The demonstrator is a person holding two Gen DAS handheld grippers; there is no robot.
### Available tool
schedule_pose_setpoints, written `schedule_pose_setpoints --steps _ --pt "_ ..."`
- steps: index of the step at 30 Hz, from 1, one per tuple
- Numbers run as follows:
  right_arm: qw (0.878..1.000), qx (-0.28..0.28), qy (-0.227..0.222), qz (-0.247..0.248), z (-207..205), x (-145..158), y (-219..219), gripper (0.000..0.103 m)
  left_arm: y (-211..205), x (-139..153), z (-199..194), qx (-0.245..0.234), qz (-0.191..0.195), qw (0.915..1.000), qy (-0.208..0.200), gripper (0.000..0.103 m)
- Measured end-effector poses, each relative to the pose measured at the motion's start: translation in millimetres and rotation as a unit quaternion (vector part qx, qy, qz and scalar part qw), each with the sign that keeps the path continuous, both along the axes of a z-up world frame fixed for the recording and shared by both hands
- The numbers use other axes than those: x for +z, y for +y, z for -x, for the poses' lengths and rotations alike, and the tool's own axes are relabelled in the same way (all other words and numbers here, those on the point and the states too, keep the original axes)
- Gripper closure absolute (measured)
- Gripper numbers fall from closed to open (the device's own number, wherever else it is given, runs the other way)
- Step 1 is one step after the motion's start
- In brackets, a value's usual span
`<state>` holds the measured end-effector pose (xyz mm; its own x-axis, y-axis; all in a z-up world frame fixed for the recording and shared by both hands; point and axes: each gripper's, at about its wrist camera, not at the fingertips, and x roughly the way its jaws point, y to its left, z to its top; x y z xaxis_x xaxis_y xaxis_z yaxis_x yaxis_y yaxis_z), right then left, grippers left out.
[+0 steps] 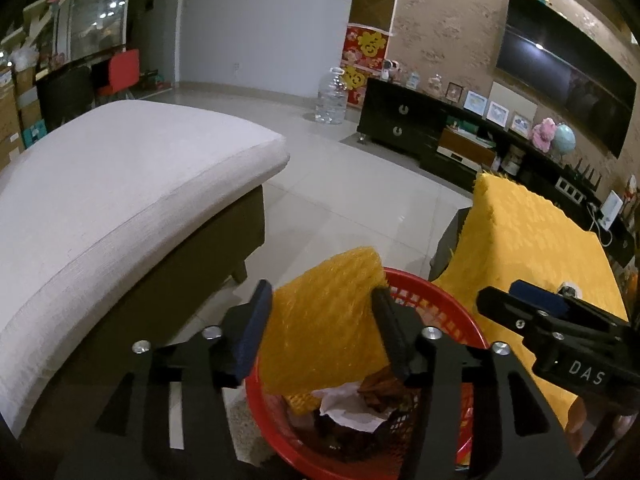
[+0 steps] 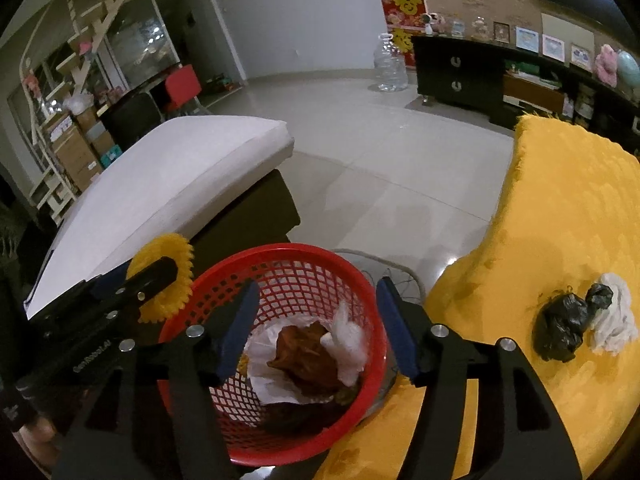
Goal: Collect trash
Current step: 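Open both tools to drop the net and tissue into the wastebasket, then move both tools back to the table toward the black bag and mesh cloth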
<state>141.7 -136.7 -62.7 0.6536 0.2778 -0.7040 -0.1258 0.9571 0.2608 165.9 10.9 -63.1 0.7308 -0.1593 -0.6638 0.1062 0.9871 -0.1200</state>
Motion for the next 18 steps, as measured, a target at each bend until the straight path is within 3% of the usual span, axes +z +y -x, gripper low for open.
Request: schedule_pose_setpoints --steps 4,11,16,18 --pt "1.000 -0.013 -0.004 -0.003 5 2 -11 0.044 -1 3 3 -0.008 0.009 0.9999 -0.008 0.038" --pt "0.999 -0.039 -0.006 -0.011 18 1 -33 0.043 -12 8 9 -0.043 0.020 0.9986 -0.022 0.034" --pt "0.998 -0.057 -0.013 -0.012 31 3 -50 0.042 -10 11 12 -0.033 0.032 0.9985 -0.032 0.020" --pt "0.998 -0.065 -0.018 -0.006 37 4 -55 0.037 -9 13 14 -0.024 0.027 0.9986 -0.039 0.015"
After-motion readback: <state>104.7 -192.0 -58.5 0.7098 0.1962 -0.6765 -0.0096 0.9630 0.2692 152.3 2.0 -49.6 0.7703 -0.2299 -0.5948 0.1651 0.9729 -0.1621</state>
